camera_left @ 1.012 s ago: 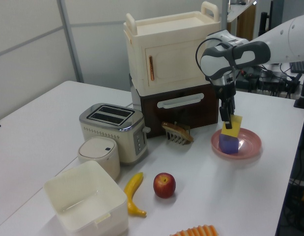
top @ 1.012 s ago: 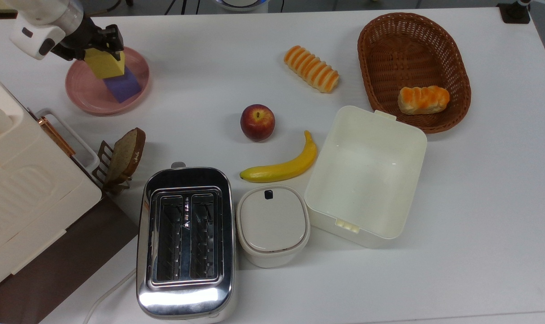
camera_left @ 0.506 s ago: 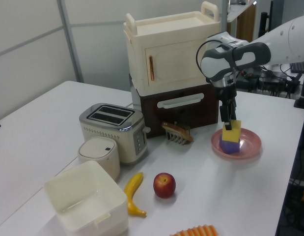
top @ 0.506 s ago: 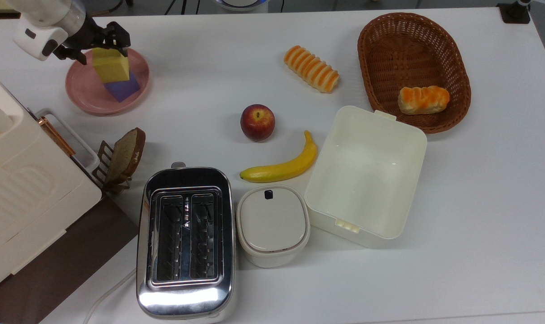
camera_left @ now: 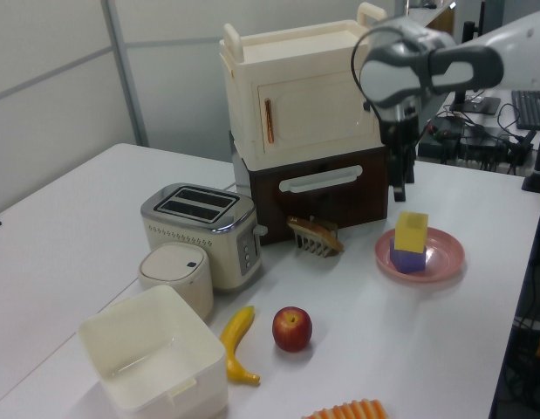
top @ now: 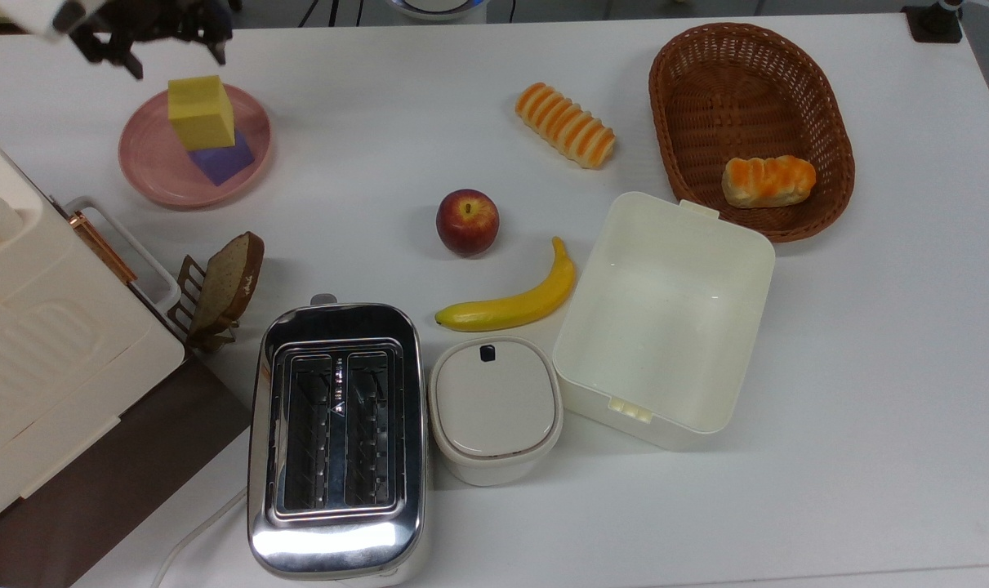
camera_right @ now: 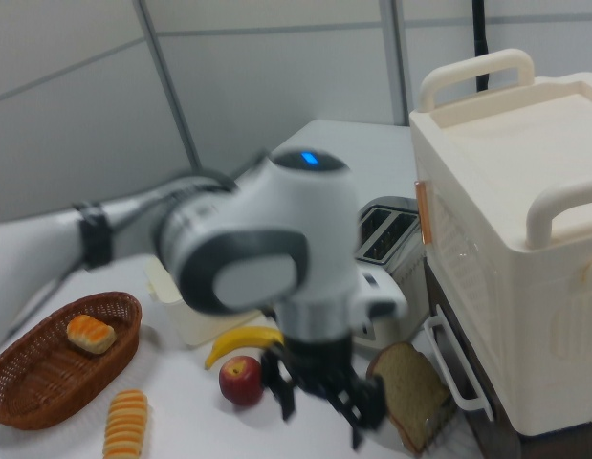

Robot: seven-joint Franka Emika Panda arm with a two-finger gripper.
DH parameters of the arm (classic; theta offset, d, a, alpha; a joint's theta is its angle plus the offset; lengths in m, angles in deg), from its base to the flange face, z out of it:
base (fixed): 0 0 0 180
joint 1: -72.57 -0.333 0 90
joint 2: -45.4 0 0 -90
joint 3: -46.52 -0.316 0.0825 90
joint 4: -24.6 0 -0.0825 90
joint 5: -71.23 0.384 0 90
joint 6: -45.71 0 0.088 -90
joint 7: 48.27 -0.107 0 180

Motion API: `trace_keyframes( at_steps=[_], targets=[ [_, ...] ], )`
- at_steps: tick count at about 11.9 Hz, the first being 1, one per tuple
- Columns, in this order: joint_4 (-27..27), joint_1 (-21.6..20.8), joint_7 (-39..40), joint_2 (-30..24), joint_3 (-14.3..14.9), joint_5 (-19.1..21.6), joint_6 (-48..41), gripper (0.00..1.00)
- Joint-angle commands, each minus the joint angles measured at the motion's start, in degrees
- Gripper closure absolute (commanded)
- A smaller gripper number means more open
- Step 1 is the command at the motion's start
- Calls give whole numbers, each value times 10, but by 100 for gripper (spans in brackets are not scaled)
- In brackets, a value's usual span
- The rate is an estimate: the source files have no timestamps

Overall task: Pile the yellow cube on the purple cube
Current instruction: 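Open the gripper and raise it away from the stacked cubes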

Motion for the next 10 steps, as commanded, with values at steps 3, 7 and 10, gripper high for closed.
trace_keyframes(
  at_steps=[3, 7, 10],
  targets=[
    [-78, -150, -224, -36, -1, 26, -115, 0],
    [-94, -222, -350, -36, -2, 23, -115, 0],
    [-112, -235, -431, -34, -4, 23, -114, 0]
  ],
)
